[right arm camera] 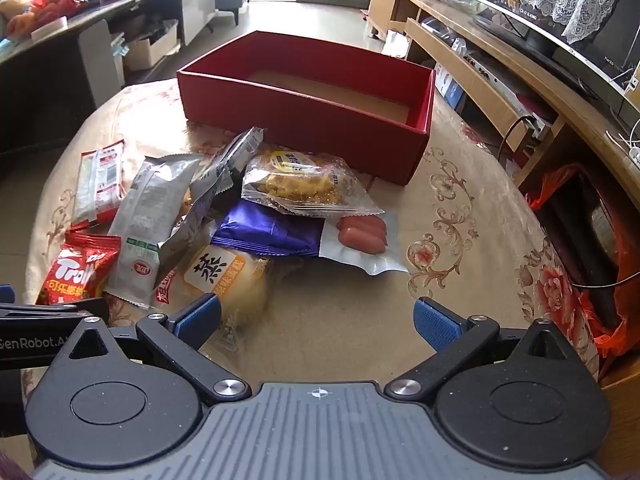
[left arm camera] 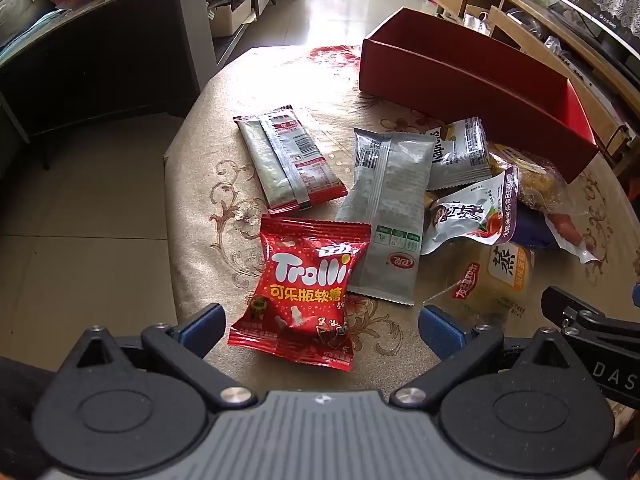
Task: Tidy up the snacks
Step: 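Move both tools toward the snacks, left toward the red Trolli bag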
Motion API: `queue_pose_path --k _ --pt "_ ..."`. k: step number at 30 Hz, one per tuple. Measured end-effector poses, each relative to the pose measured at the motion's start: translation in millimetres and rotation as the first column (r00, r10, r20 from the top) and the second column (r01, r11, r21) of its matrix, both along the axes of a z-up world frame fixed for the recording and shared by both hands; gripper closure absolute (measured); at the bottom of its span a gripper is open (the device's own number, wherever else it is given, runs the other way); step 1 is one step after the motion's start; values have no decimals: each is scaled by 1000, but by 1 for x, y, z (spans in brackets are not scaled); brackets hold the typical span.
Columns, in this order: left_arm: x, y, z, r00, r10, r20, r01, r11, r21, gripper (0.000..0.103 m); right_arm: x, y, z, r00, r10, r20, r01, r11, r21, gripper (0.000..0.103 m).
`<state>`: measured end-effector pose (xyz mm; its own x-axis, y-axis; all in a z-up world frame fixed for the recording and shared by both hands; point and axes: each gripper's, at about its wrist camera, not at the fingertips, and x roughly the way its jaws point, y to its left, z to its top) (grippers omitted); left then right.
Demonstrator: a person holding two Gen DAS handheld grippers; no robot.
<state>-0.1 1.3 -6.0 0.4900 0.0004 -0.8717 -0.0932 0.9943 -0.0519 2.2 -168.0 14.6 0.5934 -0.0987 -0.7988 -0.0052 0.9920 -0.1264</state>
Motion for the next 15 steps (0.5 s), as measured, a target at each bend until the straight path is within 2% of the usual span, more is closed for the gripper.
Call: queue_pose_path --k 15 --pt "0 0 -2 1000 -3 -6 3 1000 3 4 3 0 -3 1000 4 -26 -5 1000 -17 0"
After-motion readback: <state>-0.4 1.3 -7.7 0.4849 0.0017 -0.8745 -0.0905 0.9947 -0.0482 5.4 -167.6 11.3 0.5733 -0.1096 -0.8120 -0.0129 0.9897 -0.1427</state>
